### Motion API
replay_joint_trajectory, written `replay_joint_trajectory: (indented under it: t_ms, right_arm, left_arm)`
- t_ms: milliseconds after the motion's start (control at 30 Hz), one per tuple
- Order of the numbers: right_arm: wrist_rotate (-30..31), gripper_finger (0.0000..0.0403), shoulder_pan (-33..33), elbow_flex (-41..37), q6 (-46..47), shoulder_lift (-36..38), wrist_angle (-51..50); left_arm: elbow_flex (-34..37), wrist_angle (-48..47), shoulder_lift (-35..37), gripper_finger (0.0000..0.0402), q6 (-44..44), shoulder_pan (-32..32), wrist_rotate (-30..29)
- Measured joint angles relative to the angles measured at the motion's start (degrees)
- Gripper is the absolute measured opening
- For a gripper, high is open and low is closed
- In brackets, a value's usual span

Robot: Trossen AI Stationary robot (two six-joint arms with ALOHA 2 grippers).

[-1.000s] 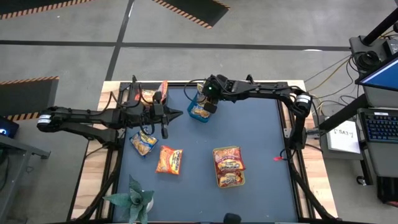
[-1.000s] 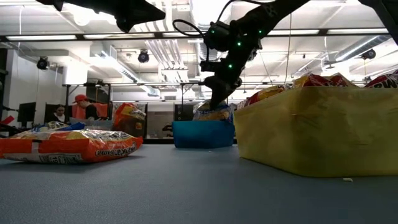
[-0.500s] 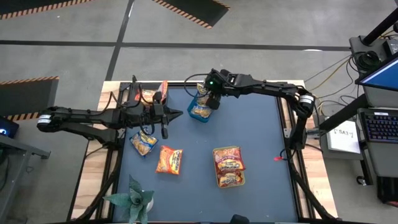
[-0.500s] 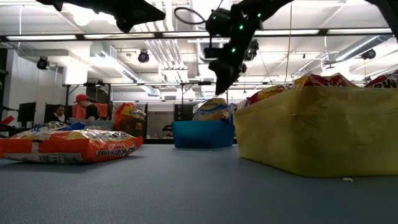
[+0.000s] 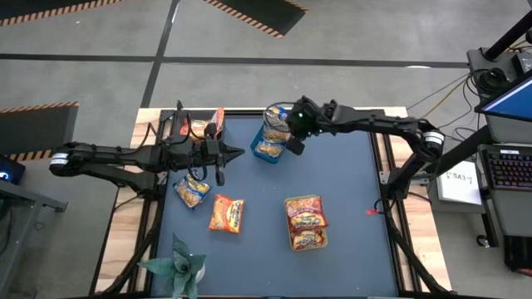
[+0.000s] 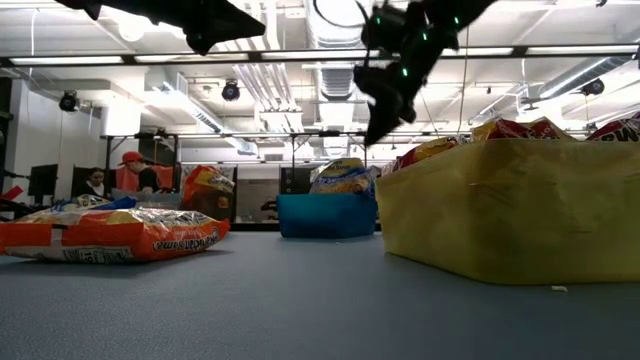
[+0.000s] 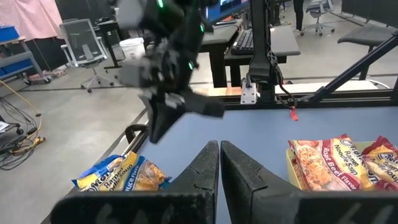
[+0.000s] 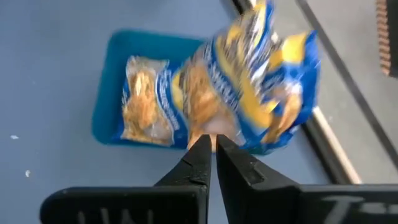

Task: Sort Maruchan noodles
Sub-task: Put the blue noodle pack into the blue bin

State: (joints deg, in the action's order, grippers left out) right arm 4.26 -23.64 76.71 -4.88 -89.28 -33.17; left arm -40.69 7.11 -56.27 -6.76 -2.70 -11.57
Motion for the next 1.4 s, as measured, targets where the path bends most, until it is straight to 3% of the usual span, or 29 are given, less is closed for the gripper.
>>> replay_joint_trajectory:
  t_ms: [367,867,1400]
  right_arm:
    - [-0.26,0.0009,-0.25,-12.68,3.35,-1.88,15.49]
    - [-1.44,0.0009,-1.38,-15.61,4.93,-5.35,24.93]
    - [-4.29,0.0009,-0.65,-13.58,6.44,-7.87,24.98]
  left_arm:
    - [0.0,0.39,-0.71,0.0,-0.01,0.0,0.02]
    - [0.02,0.73,-1.07,0.0,0.0,0.0,0.07]
    - [0.02,0.66,-1.07,0.0,0.0,0.0,0.07]
